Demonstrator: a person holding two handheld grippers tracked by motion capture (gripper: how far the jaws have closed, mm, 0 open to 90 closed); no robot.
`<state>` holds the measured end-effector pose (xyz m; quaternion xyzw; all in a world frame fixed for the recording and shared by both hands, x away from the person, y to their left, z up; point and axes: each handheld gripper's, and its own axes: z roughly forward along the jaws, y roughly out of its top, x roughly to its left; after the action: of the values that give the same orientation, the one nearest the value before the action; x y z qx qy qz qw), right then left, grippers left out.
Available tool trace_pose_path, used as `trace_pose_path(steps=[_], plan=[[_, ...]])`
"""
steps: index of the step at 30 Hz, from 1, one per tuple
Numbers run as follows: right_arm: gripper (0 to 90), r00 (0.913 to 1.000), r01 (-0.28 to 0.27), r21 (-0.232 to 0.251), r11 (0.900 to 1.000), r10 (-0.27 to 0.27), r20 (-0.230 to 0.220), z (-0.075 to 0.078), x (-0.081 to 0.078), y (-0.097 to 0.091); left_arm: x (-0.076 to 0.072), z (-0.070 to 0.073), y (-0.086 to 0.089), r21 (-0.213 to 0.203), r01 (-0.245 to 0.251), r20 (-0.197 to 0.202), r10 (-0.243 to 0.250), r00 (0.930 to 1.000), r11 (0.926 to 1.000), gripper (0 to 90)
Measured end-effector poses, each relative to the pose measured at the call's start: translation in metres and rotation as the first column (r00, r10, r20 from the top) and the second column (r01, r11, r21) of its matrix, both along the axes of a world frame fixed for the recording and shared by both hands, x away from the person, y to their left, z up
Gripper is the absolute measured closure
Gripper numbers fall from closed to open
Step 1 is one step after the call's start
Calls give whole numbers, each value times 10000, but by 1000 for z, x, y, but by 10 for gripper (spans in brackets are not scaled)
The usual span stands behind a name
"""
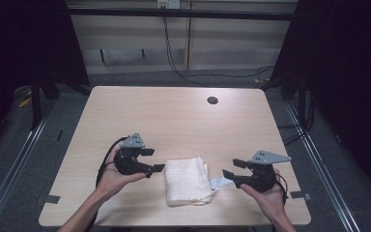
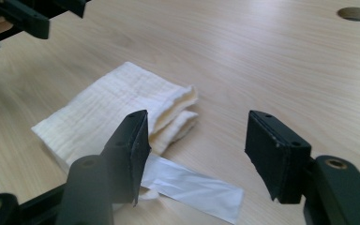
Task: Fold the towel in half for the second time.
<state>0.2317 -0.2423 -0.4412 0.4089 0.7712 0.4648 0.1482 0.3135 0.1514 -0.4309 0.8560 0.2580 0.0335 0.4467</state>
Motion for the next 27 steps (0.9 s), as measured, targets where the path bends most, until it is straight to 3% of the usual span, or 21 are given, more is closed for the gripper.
trace_pose_path(steps=[3, 7, 15, 16, 17, 18, 19, 23, 27], plan=[[391, 9990, 450, 232, 9987, -451, 63, -2, -5, -17, -7, -9, 9, 249, 28, -86, -26, 10000, 9997, 222], [386, 9978, 663, 133, 9977, -663, -38, -7, -11, -26, -13, -16, 20, 430, -217, -171, 224, 9996, 9988, 181], [368, 9924, 1219, 276, 9922, -1222, 110, -2, -14, -48, -20, -11, 53, 253, -857, 113, 855, 9963, 9960, 164], [363, 9904, 1361, 319, 9902, -1367, 180, -1, -13, -54, -22, -12, 63, 188, -1268, 111, 1266, 9919, 9918, 164], [363, 9904, 1361, 319, 9902, -1367, 180, -1, -13, -54, -22, -12, 63, 188, -1268, 111, 1266, 9919, 9918, 168], [361, 9875, 1558, 389, 9870, -1566, 183, -1, -12, -60, -25, -15, 72, 150, -1653, 31, 1652, 9862, 9861, 179], [361, 9875, 1558, 389, 9870, -1566, 183, -1, -12, -60, -25, -15, 72, 150, -1653, 31, 1652, 9862, 9861, 188], [357, 9833, 1779, 584, 9823, -1797, 284, -9, -13, -67, -34, -20, 92, 35, -2341, 107, 2341, 9722, 9722, 199], [349, 9802, 1949, 358, 9802, -1959, 275, -14, -14, -71, -43, -26, 104, 75, -2645, 144, 2644, 9643, 9643, 199]])
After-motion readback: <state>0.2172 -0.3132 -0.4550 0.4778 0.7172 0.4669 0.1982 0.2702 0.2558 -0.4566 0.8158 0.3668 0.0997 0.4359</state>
